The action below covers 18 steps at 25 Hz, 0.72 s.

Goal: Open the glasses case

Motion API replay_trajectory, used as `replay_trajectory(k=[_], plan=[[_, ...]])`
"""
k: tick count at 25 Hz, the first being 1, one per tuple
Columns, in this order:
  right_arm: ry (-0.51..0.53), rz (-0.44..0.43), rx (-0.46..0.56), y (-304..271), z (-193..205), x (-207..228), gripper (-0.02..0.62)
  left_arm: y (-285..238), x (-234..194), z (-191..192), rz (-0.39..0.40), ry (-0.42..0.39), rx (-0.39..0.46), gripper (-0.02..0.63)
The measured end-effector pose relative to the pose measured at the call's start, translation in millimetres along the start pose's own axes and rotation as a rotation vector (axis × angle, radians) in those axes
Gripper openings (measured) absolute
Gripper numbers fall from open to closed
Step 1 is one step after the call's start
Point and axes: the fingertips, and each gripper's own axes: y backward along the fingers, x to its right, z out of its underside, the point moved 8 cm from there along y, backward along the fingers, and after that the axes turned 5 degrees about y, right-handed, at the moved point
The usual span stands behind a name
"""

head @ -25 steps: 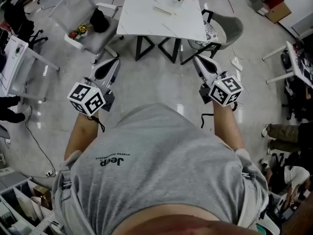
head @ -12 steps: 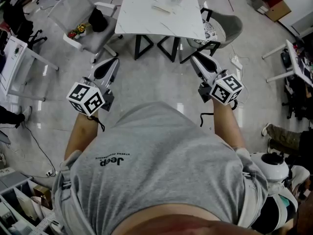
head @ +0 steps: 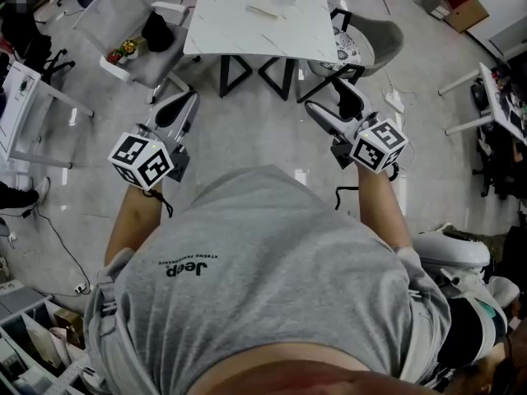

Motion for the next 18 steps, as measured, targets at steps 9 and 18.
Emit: replay_trajectory(k=[9,18], plan=[[-0.006,-0.022,0.014,50,6,49,0.388,-46,55,19,-0.026,0.009,-0.001,0.052],[-0.030,-0.043,0.033,58,18,82,0.387,-76,66,25,-0.050,0.005,-0.027,0.052]])
